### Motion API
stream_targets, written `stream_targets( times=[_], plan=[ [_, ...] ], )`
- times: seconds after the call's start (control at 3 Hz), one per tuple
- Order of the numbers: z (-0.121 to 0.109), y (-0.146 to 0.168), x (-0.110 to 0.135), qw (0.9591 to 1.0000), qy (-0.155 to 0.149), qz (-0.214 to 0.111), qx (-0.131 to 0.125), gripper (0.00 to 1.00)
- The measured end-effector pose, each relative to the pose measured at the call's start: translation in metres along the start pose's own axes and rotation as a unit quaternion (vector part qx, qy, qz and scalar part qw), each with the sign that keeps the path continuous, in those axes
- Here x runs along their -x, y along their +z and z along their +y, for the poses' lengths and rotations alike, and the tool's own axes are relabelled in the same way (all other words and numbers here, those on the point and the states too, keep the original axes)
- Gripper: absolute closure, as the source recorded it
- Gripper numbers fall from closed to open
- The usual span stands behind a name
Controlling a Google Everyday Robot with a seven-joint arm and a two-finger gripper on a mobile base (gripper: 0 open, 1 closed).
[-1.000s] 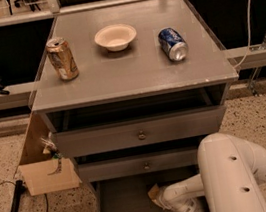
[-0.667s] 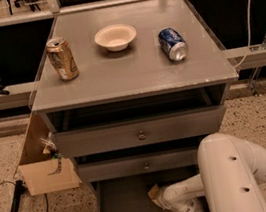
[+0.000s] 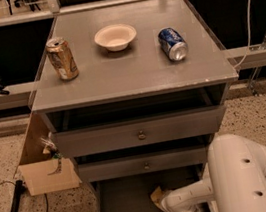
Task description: Pick sponge from bottom drawer and place on counter
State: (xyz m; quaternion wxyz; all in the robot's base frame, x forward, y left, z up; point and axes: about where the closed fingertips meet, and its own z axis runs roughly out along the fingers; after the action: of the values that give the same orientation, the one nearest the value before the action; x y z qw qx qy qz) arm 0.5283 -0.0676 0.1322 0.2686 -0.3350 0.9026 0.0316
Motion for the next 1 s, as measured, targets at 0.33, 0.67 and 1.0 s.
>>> stream_targets(
  times=[0.33, 0.67, 1.0],
  plan=[
    [0.010, -0.025, -0.019, 0.9998, 0.014, -0.006, -0.012, 1.00],
    [0.014, -0.058, -0.036, 0.9990, 0.031, -0.029, -0.010, 1.00],
    [-0.007, -0.103, -0.044, 0.9977, 0.035, -0.057, -0.005, 1.00]
  ],
)
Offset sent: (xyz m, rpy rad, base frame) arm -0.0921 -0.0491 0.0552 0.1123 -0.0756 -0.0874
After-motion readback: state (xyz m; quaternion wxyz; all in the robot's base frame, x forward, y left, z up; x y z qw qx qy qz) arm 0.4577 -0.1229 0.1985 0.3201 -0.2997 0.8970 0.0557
